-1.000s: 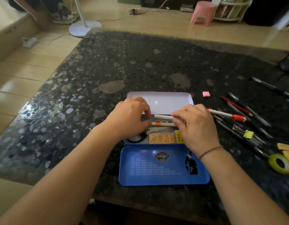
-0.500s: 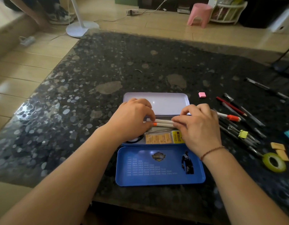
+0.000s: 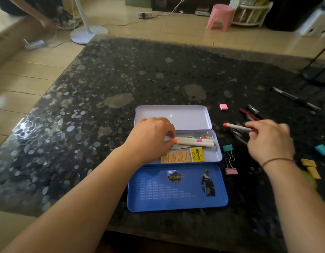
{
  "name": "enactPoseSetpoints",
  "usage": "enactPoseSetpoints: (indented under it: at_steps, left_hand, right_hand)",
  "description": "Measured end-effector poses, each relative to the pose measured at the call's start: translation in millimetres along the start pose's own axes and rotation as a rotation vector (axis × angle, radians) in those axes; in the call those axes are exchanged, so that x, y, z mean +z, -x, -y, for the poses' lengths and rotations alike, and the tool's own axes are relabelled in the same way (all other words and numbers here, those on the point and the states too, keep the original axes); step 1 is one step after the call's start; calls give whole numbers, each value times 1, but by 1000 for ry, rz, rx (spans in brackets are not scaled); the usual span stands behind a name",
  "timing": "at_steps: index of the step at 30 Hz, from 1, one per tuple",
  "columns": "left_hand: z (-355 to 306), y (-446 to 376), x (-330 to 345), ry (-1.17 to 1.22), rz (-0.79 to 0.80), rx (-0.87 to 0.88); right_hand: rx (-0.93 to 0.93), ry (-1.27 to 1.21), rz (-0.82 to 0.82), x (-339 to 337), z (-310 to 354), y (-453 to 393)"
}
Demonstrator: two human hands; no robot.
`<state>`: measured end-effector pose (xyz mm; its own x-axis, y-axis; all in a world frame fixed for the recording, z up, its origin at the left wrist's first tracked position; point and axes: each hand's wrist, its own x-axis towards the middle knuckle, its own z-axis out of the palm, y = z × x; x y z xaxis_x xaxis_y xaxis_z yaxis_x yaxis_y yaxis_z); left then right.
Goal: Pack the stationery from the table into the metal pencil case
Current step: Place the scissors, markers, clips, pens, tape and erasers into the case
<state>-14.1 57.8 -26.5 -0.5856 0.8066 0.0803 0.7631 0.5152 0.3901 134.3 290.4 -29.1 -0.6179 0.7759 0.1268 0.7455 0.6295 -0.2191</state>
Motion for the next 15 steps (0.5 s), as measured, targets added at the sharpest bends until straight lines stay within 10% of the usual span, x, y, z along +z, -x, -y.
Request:
enactPoseSetpoints:
  at_steps: [15]
  left_hand:
    - [-8, -4, 7, -46, -49, -31]
  right_hand:
    - [62, -64, -114, -7, -11, 0]
